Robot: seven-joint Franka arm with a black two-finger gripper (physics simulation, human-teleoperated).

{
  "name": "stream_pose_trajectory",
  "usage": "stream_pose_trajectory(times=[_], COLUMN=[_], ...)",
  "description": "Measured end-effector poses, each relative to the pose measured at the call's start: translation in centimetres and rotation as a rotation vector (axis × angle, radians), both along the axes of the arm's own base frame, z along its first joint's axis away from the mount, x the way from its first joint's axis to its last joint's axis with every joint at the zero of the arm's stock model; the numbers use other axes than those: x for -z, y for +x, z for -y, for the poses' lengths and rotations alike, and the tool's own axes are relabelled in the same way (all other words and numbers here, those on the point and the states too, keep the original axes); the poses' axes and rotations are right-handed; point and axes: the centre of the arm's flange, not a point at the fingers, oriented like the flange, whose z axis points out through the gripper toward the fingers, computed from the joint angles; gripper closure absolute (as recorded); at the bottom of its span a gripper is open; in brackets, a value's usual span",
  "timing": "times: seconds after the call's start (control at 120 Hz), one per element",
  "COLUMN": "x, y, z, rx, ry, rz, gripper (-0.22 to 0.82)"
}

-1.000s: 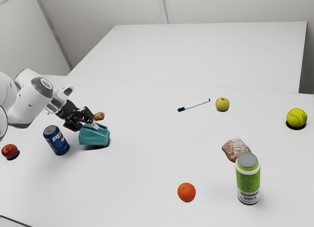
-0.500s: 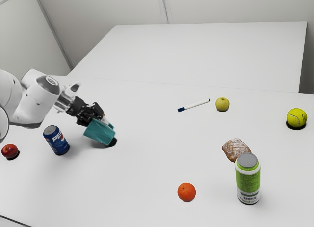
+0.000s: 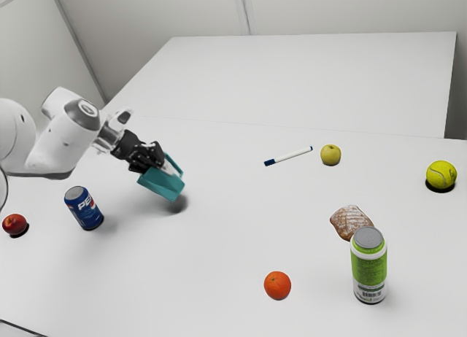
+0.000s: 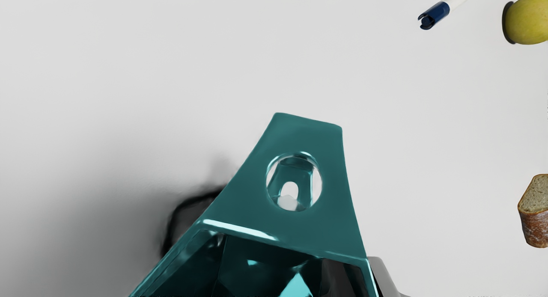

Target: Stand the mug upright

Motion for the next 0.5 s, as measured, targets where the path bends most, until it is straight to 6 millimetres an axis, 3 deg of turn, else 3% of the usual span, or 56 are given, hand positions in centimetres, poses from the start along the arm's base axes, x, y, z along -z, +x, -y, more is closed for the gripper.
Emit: stream_pose_trajectory(times=[0.117,0.25,0.392,0.5], x=[-2.0,-2.6,-2.6,-2.0], y=[2.3,4.1,3.9,2.4], z=[4.8,9.5,12.0,13.2], rx=[0.141,0.293,0.369,0.403], ry=[0.130,0.308,0.434,0.495], rz=[0.019,0.011,-0.017,-0.051], gripper=[0.74,0.75,0.75,0.75])
